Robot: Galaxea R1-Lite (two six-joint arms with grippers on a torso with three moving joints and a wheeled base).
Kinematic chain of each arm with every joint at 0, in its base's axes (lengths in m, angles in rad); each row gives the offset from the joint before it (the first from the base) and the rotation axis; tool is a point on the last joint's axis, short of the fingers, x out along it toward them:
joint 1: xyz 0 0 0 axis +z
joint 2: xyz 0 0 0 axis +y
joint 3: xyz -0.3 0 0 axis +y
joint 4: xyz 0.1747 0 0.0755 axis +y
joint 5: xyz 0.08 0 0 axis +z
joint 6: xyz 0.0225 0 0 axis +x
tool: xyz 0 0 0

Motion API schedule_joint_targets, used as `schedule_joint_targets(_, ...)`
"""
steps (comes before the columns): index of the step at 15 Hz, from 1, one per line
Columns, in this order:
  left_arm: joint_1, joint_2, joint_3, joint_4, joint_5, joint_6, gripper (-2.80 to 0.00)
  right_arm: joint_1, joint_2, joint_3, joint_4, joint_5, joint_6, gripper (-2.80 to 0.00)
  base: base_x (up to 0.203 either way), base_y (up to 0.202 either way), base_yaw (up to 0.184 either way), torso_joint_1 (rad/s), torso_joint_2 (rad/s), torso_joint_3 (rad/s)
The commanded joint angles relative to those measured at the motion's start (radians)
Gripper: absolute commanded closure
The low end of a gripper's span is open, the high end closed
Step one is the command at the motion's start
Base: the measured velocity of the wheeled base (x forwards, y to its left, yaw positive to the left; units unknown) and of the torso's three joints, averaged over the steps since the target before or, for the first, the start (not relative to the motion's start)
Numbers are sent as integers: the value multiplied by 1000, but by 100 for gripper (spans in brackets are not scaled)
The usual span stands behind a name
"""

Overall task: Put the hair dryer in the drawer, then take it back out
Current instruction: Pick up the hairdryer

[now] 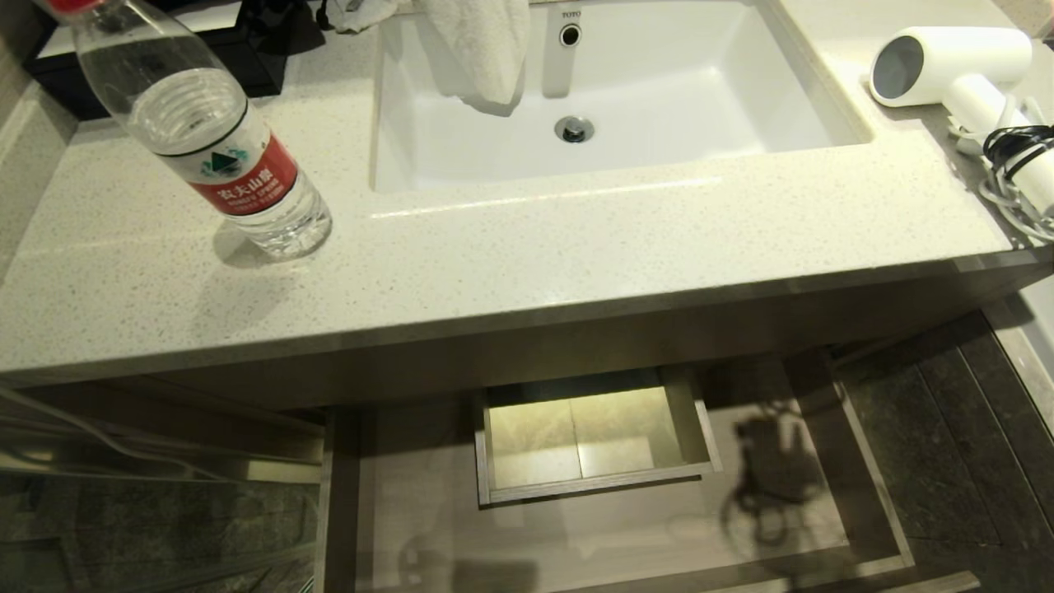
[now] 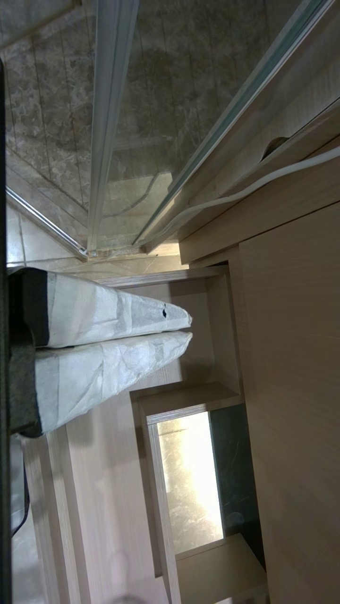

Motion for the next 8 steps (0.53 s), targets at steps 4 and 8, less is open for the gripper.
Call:
schedule_joint_targets(4, 0, 0, 0, 0, 0, 0, 0, 9, 215, -207, 7, 4, 73, -280, 0, 0, 0, 0, 0, 0)
schedule_joint_targets(8, 0, 1, 0, 0, 0, 0, 0, 8, 330, -357, 68, 78, 149, -280, 0, 0, 0, 0, 0, 0)
